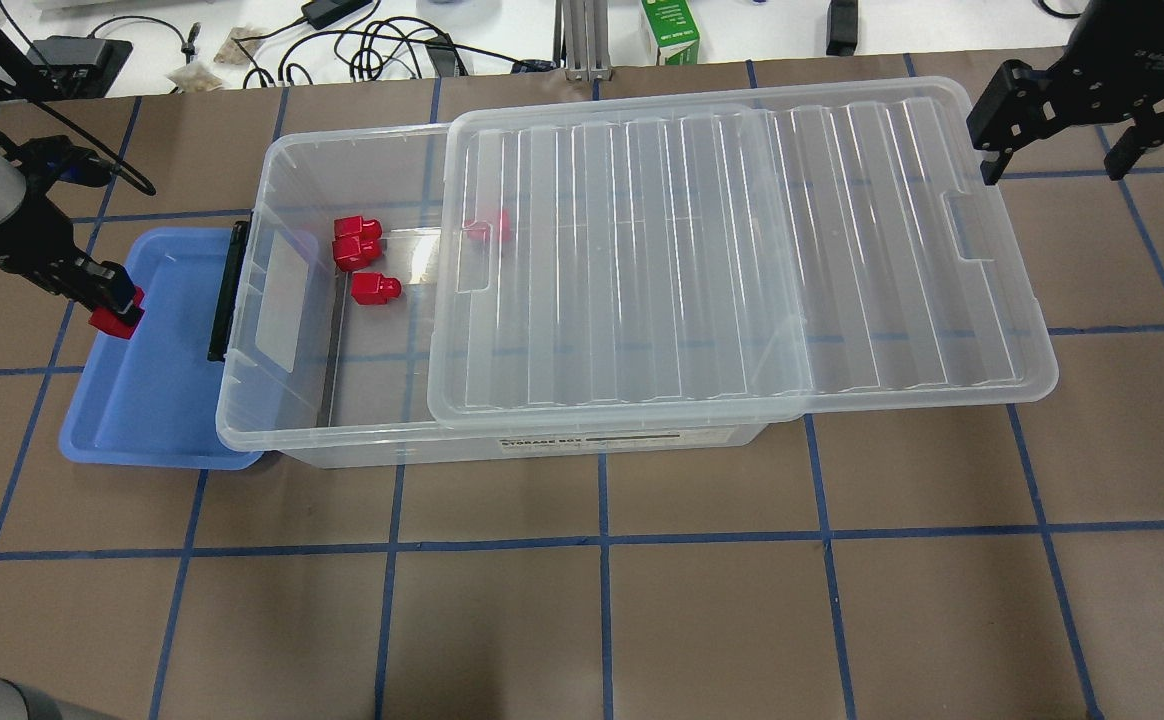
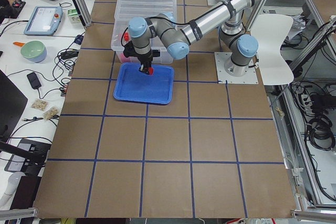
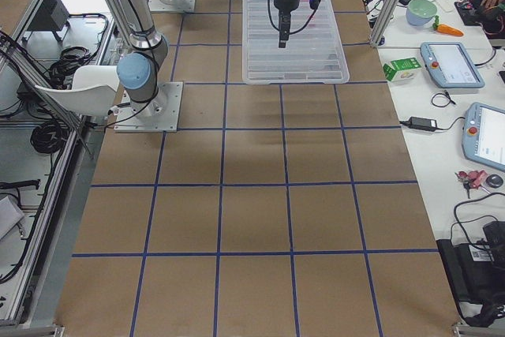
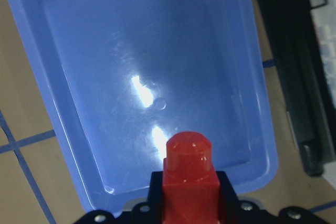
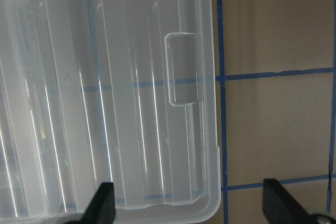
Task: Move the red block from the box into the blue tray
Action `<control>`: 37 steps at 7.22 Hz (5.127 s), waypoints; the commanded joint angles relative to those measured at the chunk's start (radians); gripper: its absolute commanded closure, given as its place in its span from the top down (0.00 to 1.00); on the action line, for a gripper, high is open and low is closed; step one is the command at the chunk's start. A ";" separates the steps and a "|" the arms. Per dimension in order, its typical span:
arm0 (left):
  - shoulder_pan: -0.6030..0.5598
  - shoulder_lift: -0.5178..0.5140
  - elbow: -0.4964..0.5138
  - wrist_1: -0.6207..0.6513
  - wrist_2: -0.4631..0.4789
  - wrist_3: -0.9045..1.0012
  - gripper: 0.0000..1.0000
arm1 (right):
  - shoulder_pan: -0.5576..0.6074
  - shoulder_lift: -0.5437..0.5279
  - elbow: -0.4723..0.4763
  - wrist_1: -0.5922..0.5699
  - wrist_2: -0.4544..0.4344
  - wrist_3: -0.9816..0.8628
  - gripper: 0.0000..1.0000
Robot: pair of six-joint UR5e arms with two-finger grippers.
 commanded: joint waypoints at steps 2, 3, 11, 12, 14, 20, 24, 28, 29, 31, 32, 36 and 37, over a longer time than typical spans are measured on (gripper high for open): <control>0.010 -0.101 -0.044 0.141 -0.025 -0.005 0.14 | 0.000 0.002 0.000 0.001 0.000 0.000 1.00; 0.010 -0.124 -0.070 0.211 -0.027 -0.008 0.14 | 0.000 0.002 0.000 0.001 0.000 0.000 1.00; -0.013 -0.029 -0.039 0.093 -0.016 -0.055 1.00 | -0.008 0.054 0.002 -0.006 0.002 -0.006 1.00; -0.018 0.023 0.007 -0.026 -0.021 -0.057 1.00 | -0.034 0.081 0.002 -0.006 0.005 -0.008 1.00; -0.132 0.107 0.151 -0.258 -0.007 -0.133 1.00 | -0.130 0.153 0.002 -0.048 0.008 -0.049 1.00; -0.479 0.226 0.172 -0.325 -0.007 -0.639 1.00 | -0.201 0.253 0.011 -0.128 0.011 -0.222 1.00; -0.516 0.256 0.152 -0.322 -0.007 -0.681 1.00 | -0.198 0.259 0.075 -0.191 0.018 -0.215 1.00; -0.491 0.264 0.149 -0.320 0.016 -0.689 1.00 | -0.167 0.256 0.077 -0.191 0.026 -0.215 1.00; -0.493 0.270 0.150 -0.316 0.012 -0.697 1.00 | -0.157 0.255 0.077 -0.191 0.037 -0.213 1.00; -0.480 0.273 0.149 -0.317 0.008 -0.697 1.00 | -0.115 0.255 0.077 -0.193 0.040 -0.209 1.00; -0.478 0.273 0.150 -0.319 0.005 -0.697 1.00 | -0.088 0.255 0.077 -0.199 0.041 -0.203 1.00; -0.477 0.275 0.152 -0.319 0.007 -0.698 1.00 | 0.020 0.255 0.075 -0.226 0.041 -0.094 1.00; -0.477 0.276 0.150 -0.320 0.007 -0.698 1.00 | 0.041 0.255 0.075 -0.226 0.043 -0.071 1.00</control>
